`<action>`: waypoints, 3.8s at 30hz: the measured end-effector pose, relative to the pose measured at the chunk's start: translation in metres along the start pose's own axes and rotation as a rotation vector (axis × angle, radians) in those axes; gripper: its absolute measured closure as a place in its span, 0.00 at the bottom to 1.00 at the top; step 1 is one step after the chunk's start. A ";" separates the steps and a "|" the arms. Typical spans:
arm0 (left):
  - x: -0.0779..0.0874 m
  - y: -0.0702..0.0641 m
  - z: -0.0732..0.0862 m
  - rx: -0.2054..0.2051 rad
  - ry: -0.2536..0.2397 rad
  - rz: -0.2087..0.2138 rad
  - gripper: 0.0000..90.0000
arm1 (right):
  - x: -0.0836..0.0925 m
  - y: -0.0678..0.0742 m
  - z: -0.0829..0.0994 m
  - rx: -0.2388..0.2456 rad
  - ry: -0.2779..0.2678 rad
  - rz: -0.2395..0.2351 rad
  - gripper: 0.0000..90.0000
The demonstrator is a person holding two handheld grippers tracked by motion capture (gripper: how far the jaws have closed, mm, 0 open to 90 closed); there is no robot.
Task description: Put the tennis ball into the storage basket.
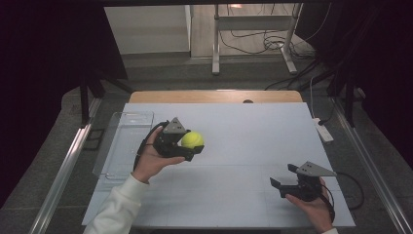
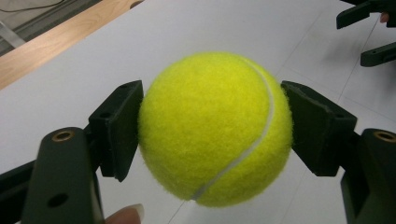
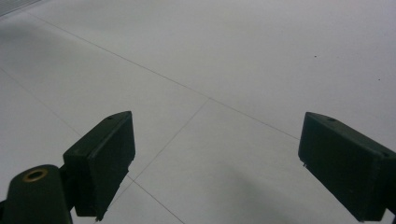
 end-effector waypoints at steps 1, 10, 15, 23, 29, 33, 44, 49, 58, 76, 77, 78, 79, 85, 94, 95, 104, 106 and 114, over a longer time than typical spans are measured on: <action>0.000 0.000 0.000 0.003 -0.001 0.000 0.29 | 0.000 0.000 0.000 0.002 0.001 0.000 0.12; 0.003 0.003 -0.002 0.007 -0.012 -0.005 0.29 | 0.000 0.000 0.000 -0.002 0.001 0.001 0.12; 0.006 0.003 -0.004 0.012 -0.031 -0.009 0.29 | 0.000 0.000 0.001 0.001 0.001 0.001 0.12; 0.010 0.007 -0.005 0.022 -0.043 -0.016 0.29 | 0.000 -0.001 0.000 0.000 0.000 0.002 0.12; 0.015 0.013 -0.006 0.030 -0.058 -0.030 0.29 | 0.000 -0.001 0.001 -0.001 0.000 0.002 0.12; 0.018 0.017 -0.007 0.040 -0.067 -0.042 0.29 | 0.000 -0.001 0.001 -0.002 0.001 0.002 0.12; 0.022 0.030 -0.004 0.060 -0.076 -0.078 0.29 | 0.001 -0.001 0.000 -0.001 -0.001 0.004 0.12; 0.024 0.036 -0.002 0.071 -0.079 -0.092 0.29 | 0.001 -0.001 0.000 0.001 -0.003 0.003 0.12; 0.029 0.046 0.000 0.098 -0.091 -0.110 0.29 | 0.001 -0.001 0.000 0.001 -0.002 0.005 0.12; 0.035 0.065 0.005 0.135 -0.098 -0.151 0.29 | 0.001 -0.001 0.000 -0.001 -0.004 0.003 0.12; 0.035 0.066 0.005 0.138 -0.100 -0.154 0.29 | 0.001 -0.001 0.000 -0.002 -0.005 0.004 0.12; 0.036 0.067 0.006 0.137 -0.099 -0.161 0.29 | 0.001 -0.001 0.000 -0.003 -0.007 0.003 0.12; 0.036 0.069 0.006 0.138 -0.098 -0.169 0.29 | 0.001 -0.001 0.000 -0.003 -0.007 0.003 0.12; 0.038 0.075 0.008 0.153 -0.100 -0.175 0.29 | 0.001 -0.001 0.000 -0.005 -0.008 0.003 0.12; 0.042 0.083 0.011 0.177 -0.107 -0.190 0.29 | 0.001 -0.001 0.000 -0.002 -0.006 0.004 0.12; 0.042 0.084 0.011 0.182 -0.108 -0.192 0.29 | 0.001 -0.001 0.000 -0.002 -0.006 0.004 0.12; 0.042 0.092 0.015 0.200 -0.107 -0.205 0.29 | 0.001 -0.001 0.000 -0.001 -0.006 0.005 0.12; 0.043 0.094 0.016 0.205 -0.106 -0.209 0.29 | 0.001 -0.001 0.000 0.001 -0.005 0.005 0.12; 0.045 0.101 0.019 0.213 -0.103 -0.226 0.29 | 0.002 -0.001 0.000 0.000 -0.006 0.005 0.12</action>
Point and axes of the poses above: each handheld gripper's, and its own axes: x roughly backward along the jaws, z roughly out of its underside, y roughly to its left, the point moved 8 cm from there along -x, roughly forward along the jaws, and after that the axes turned 8 degrees about -z, right-handed, at the moved point
